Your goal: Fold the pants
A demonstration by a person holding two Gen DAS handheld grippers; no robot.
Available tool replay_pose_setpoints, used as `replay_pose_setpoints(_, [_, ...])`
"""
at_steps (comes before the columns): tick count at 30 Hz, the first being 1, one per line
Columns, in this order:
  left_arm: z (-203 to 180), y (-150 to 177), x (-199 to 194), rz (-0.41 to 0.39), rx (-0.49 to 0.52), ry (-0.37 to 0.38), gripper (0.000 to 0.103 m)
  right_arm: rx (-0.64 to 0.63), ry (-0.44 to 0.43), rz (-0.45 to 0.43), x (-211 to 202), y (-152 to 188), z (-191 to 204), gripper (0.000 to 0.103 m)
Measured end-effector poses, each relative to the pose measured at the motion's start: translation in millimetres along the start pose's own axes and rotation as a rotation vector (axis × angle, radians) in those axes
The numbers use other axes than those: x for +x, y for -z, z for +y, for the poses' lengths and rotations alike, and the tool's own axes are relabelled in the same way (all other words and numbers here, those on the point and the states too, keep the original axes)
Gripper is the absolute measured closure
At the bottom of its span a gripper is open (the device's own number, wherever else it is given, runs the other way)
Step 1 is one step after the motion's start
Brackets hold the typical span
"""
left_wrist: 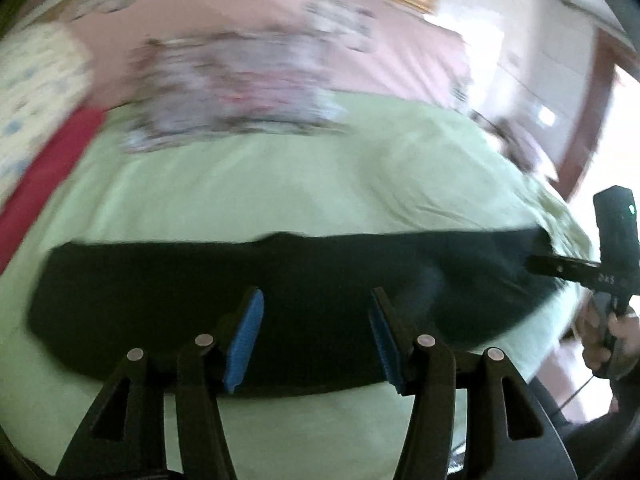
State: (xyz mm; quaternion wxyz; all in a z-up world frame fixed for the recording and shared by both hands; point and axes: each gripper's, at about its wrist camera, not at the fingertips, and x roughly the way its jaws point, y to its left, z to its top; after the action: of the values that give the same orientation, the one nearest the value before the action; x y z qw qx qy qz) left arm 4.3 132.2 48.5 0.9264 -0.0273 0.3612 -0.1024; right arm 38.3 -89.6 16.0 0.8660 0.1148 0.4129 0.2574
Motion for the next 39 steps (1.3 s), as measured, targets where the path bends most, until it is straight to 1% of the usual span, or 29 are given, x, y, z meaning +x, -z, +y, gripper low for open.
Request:
replay_pose_setpoints(4, [-59, -6, 28, 0.047, 0.138, 0.107, 0.048, 0.078, 0.051, -0.029, -33, 24, -26, 0.056])
replay_pose_setpoints(8, [-111, -3, 46, 0.089, 0.258, 0.179, 0.048, 0.143, 0.104, -0.056, -58, 45, -46, 0.056])
replay_pose_setpoints(10, [-130, 2, 52, 0.105, 0.312, 0.195, 0.048, 0.188, 0.119, -0.066, -67, 55, -59, 0.056])
replay_pose_setpoints(13, [-146, 4, 67, 0.138, 0.367, 0.213, 0.048, 0.245, 0.137, -0.083, -77, 65, -75, 0.056])
replay_pose_setpoints(16, [-155, 4, 83, 0.177, 0.418, 0.226, 0.048, 0.281, 0.149, -0.099, -81, 68, -85, 0.056])
replay_pose_setpoints(21, [-156, 7, 102, 0.228, 0.469, 0.229, 0.048, 0.338, 0.124, -0.131, -82, 65, -97, 0.056])
replay_pose_setpoints(25, [-152, 11, 117, 0.28, 0.486, 0.239, 0.057, 0.377, 0.103, -0.139, -78, 61, -104, 0.056])
replay_pose_setpoints(27, [-152, 14, 123, 0.296, 0.492, 0.258, 0.062, 0.405, 0.121, -0.138, -75, 59, -109, 0.056])
replay_pose_setpoints(28, [-152, 16, 123, 0.294, 0.504, 0.261, 0.069, 0.422, 0.131, -0.145, -74, 59, -112, 0.056])
replay_pose_setpoints(29, [-153, 16, 124, 0.291, 0.517, 0.263, 0.082, 0.437, 0.131, -0.152, -74, 59, -116, 0.056])
replay_pose_setpoints(30, [-155, 17, 122, 0.288, 0.532, 0.266, 0.089, 0.452, 0.124, -0.156, -73, 60, -120, 0.056])
replay_pose_setpoints(31, [-157, 16, 120, 0.284, 0.547, 0.265, 0.095, 0.462, 0.119, -0.159, -72, 60, -122, 0.063])
replay_pose_setpoints(32, [-158, 16, 117, 0.281, 0.558, 0.265, 0.098, 0.462, 0.124, -0.163, -73, 61, -122, 0.07])
replay_pose_setpoints(33, [-159, 15, 114, 0.277, 0.568, 0.269, 0.098, 0.45, 0.143, -0.163, -74, 61, -121, 0.087])
replay_pose_setpoints(34, [-159, 14, 111, 0.274, 0.572, 0.272, 0.099, 0.445, 0.152, -0.164, -77, 62, -122, 0.093])
replay_pose_setpoints(35, [-160, 13, 106, 0.266, 0.578, 0.281, 0.1, 0.446, 0.151, -0.17, -80, 63, -122, 0.093])
replay_pose_setpoints(36, [-161, 12, 102, 0.259, 0.585, 0.291, 0.1, 0.449, 0.145, -0.183, -85, 64, -122, 0.096])
replay_pose_setpoints(39, [-167, 11, 85, 0.237, 0.611, 0.323, 0.1, 0.445, 0.141, -0.221, -102, 68, -118, 0.097])
